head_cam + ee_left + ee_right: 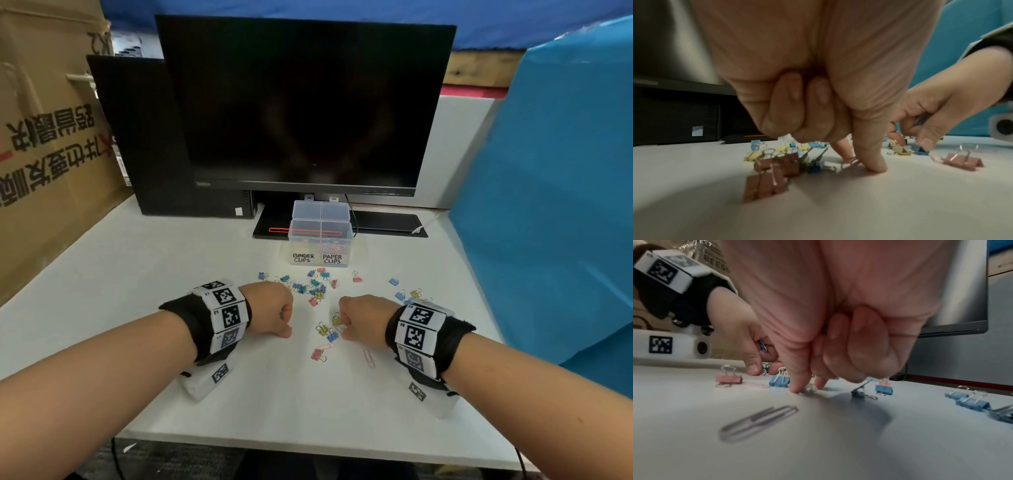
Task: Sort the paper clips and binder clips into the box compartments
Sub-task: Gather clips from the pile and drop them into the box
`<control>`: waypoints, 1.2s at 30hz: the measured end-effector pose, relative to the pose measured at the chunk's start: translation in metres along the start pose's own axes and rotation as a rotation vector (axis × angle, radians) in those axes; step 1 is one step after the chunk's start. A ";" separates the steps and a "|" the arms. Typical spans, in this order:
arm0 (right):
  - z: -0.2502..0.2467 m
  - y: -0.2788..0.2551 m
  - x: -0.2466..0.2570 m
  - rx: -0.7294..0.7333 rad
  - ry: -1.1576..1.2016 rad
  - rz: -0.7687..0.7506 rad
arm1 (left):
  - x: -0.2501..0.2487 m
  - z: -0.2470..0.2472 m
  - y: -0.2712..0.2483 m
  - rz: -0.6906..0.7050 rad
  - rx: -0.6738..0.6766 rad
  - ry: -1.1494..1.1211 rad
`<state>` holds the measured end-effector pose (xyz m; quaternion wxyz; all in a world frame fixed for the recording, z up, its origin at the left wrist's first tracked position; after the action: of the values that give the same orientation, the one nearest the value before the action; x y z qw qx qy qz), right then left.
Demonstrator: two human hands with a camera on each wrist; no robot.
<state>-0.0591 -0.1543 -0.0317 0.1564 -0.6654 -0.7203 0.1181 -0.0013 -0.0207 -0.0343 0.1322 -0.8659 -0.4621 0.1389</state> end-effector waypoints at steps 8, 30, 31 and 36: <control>0.005 0.015 0.003 0.052 -0.162 0.042 | -0.007 0.005 0.002 0.033 0.065 0.123; -0.007 -0.008 -0.015 -0.070 0.162 -0.051 | -0.003 0.004 0.006 -0.046 0.134 -1.484; -0.005 -0.008 -0.010 -0.071 0.111 -0.073 | -0.006 0.004 0.006 -0.046 0.145 -1.479; -0.001 -0.009 -0.002 -0.063 -0.020 -0.121 | -0.011 0.012 0.007 -0.125 0.252 -1.393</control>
<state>-0.0666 -0.1574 -0.0274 0.1351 -0.6242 -0.7639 0.0924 -0.0059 -0.0328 -0.0463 -0.0871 -0.5256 -0.4685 0.7047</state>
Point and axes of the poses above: each hand's wrist, its own y-axis towards the middle knuckle, its own z-axis out of the palm, x = y × z, the point moved 7 cm from there along y, towards the middle knuckle
